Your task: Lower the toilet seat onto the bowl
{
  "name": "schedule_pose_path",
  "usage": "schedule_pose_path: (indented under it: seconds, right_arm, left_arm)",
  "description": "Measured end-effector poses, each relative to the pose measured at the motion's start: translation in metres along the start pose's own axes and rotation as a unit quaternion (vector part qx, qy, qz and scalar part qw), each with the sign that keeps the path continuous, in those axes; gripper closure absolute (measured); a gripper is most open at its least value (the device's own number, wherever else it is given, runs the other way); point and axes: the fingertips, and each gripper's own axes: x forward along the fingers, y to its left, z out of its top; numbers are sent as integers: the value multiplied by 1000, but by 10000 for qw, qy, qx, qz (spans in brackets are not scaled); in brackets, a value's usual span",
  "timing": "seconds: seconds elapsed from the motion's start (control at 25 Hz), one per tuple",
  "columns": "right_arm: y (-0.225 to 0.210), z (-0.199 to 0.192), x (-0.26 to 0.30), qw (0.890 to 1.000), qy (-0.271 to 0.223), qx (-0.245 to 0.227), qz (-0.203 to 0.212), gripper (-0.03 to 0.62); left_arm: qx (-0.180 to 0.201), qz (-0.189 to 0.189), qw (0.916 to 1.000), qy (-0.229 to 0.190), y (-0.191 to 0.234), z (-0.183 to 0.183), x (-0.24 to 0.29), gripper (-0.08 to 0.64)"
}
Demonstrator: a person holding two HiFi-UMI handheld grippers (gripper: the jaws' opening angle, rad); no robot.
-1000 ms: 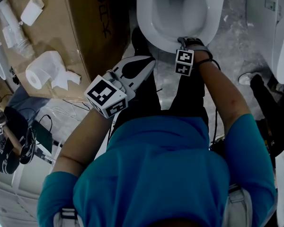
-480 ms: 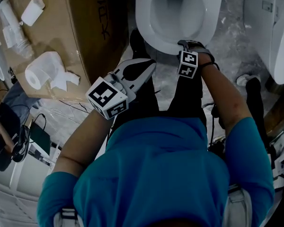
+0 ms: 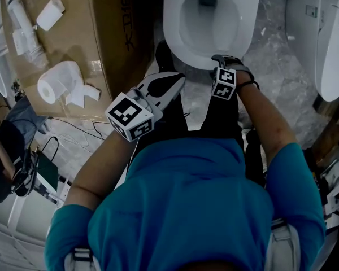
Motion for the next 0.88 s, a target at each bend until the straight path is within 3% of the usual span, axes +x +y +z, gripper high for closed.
schedule_pose_path:
  seconds: [0.16, 0.36, 0.48, 0.68, 0.88]
  right_arm:
    - [-6, 10, -52, 9987, -375, 297, -185, 352]
    - [-25, 23, -128, 9921, -809, 780, -552, 521]
    - [-37, 35, -175, 9843, -1133, 1142, -731, 567]
    - [-48, 61, -262, 9576, -1930, 1952, -869, 591]
    - [-67, 87, -369, 9134, -2897, 2654, -1062, 592]
  left_arm:
    - [153, 54, 9996, -245, -15, 33, -15, 557]
    - [410, 78, 9978, -522, -47, 82, -36, 557]
    - [568, 100, 9960, -681, -66, 110, -49, 557]
    - [771, 92, 9927, -918, -99, 154, -73, 557]
    - [1024, 12, 9866, -1271, -135, 208, -100, 557]
